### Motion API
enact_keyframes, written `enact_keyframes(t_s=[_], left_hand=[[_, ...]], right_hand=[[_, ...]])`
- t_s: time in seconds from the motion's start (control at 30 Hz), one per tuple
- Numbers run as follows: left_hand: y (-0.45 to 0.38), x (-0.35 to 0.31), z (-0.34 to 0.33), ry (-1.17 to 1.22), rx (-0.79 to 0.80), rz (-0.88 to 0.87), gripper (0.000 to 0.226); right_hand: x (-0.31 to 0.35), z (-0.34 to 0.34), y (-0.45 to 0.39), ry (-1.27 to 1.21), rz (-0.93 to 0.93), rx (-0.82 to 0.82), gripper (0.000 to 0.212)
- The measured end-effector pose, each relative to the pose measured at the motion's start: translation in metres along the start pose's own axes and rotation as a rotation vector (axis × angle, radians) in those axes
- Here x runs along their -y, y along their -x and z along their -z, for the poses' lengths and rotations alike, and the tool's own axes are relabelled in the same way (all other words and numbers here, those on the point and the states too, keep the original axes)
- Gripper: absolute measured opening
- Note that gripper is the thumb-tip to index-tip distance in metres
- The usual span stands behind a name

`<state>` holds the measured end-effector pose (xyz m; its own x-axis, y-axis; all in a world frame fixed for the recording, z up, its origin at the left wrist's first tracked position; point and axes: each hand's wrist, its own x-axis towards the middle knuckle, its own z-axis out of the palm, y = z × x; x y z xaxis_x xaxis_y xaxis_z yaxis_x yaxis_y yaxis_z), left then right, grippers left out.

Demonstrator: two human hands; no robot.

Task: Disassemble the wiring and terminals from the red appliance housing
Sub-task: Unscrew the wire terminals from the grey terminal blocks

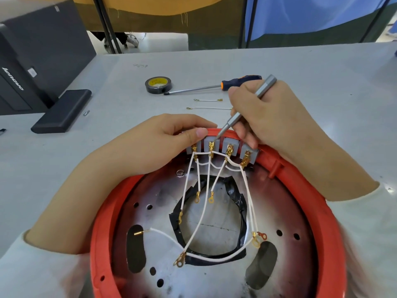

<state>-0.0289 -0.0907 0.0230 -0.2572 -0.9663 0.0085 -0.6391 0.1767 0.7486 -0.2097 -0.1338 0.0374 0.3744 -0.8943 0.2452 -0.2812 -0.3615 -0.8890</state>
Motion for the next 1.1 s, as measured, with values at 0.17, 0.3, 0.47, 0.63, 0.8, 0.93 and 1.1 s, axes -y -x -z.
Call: enact_keyframes(t_s=[0.17, 0.3, 0.47, 0.63, 0.8, 0.93, 1.1], left_hand=[[0.0, 0.001, 0.0, 0.011, 0.006, 0.003, 0.027], [0.0, 0.0, 0.0, 0.013, 0.009, -0.006, 0.027], [0.0, -0.002, 0.0, 0.021, 0.012, -0.022, 0.026], [0.0, -0.002, 0.0, 0.03, 0.019, -0.027, 0.026], [-0.001, -0.001, 0.0, 0.028, 0.023, -0.029, 0.026], [-0.001, 0.001, 0.0, 0.013, 0.025, -0.03, 0.026], [0.0, 0.003, 0.0, -0.018, -0.01, -0.023, 0.027]], right_hand=[[-0.002, 0.0, -0.001, -0.004, -0.003, 0.009, 0.039], [-0.003, 0.001, -0.004, -0.014, -0.055, 0.042, 0.045], [-0.001, 0.001, -0.014, 0.024, -0.171, 0.121, 0.042], [0.0, 0.002, -0.017, 0.032, -0.226, 0.144, 0.037], [0.001, 0.0, -0.018, 0.039, -0.264, 0.146, 0.038], [0.001, 0.0, -0.009, 0.021, -0.14, 0.087, 0.043], [-0.005, 0.007, 0.004, -0.044, 0.013, 0.022, 0.041]])
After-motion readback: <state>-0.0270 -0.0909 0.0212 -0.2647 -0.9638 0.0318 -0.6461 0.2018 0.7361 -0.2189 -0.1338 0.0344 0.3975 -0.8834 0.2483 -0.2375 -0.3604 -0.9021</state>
